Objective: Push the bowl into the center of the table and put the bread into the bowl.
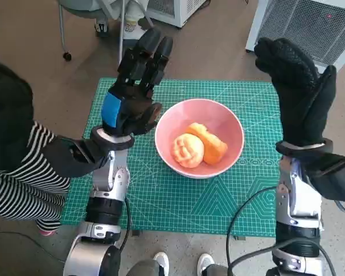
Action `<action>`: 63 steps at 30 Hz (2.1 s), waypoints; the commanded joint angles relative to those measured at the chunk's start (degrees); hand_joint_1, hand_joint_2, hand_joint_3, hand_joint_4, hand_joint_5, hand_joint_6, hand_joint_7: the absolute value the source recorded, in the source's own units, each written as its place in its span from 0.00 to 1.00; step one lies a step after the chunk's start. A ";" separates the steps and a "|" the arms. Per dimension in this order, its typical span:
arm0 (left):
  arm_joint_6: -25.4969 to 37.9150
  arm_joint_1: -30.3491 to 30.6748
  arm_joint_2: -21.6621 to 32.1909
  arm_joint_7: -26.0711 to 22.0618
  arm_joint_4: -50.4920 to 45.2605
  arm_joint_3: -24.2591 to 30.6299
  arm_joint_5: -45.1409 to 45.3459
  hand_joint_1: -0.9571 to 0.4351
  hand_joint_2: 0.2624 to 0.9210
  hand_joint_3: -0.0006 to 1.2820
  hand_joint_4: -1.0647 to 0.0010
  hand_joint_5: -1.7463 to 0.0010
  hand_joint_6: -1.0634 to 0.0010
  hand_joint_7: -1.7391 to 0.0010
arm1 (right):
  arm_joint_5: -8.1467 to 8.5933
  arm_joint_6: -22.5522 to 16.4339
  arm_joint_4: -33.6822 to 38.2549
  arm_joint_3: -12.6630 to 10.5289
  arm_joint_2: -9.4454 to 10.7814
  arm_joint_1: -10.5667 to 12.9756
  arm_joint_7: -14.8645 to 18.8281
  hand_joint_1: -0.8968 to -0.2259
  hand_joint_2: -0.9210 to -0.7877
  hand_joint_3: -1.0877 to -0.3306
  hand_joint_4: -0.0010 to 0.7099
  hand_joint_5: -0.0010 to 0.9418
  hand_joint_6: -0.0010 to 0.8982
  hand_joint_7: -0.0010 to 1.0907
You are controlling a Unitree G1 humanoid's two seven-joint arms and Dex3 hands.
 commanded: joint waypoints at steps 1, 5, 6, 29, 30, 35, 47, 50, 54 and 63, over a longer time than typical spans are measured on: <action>-0.05 0.62 0.04 -0.57 -0.70 0.15 -0.65 0.16 1.00 0.30 0.93 0.98 1.00 0.80 | 0.15 1.10 -0.20 0.38 0.41 0.78 -0.05 0.28 0.00 0.55 0.27 0.00 0.14 0.32; 0.27 0.68 0.13 -0.87 -0.81 0.24 -0.90 0.16 1.00 0.30 0.93 0.98 1.00 0.81 | 0.01 1.04 -0.29 0.45 0.37 0.91 -0.07 0.27 0.00 0.55 0.26 0.00 0.14 0.32; 0.35 0.68 0.12 -0.98 -0.76 0.27 -0.99 0.16 1.00 0.30 0.93 0.98 1.00 0.81 | 0.03 1.01 -0.26 0.45 0.37 0.95 -0.05 0.27 0.00 0.55 0.26 0.00 0.14 0.32; 2.27 0.96 0.52 -1.63 -2.16 0.08 -1.50 0.19 1.00 0.28 0.93 0.99 1.00 0.80 | 0.30 0.97 -0.41 0.47 0.45 1.58 0.12 0.30 0.00 0.54 0.27 0.00 0.15 0.31; 2.42 0.93 0.57 -1.66 -2.23 0.07 -1.51 0.19 1.00 0.28 0.93 0.99 1.00 0.80 | 0.31 0.97 -0.39 0.46 0.45 1.58 0.12 0.30 0.00 0.54 0.27 0.00 0.15 0.31; 2.70 0.89 0.69 -1.67 -2.42 0.07 -1.45 0.20 1.00 0.28 0.93 0.99 1.00 0.80 | 0.32 1.00 -0.25 0.43 0.51 1.56 0.11 0.30 0.00 0.54 0.27 0.00 0.15 0.31; 3.01 0.40 0.84 -1.80 -1.89 0.25 -1.51 0.21 1.00 0.28 0.93 0.99 1.00 0.79 | 0.68 0.69 0.00 0.28 0.50 1.98 0.57 0.31 0.00 0.54 0.28 0.00 0.16 0.31; 3.22 0.39 0.79 -1.72 -1.99 0.23 -1.53 0.21 1.00 0.27 0.93 0.99 1.00 0.78 | 0.57 0.61 -0.05 0.33 0.53 2.06 0.55 0.31 0.00 0.54 0.28 0.00 0.16 0.31; 3.74 0.52 0.74 -1.40 -2.63 0.09 -1.42 0.22 1.00 0.26 0.93 0.99 1.00 0.77 | 0.52 0.47 0.16 0.32 0.53 2.02 0.56 0.31 0.00 0.54 0.28 0.00 0.16 0.31; 4.71 0.75 0.85 -0.88 -3.62 -0.12 -1.14 0.23 1.00 0.25 0.93 0.99 1.00 0.77 | 0.48 0.30 0.50 0.32 0.55 1.94 0.62 0.30 0.00 0.54 0.28 0.00 0.16 0.31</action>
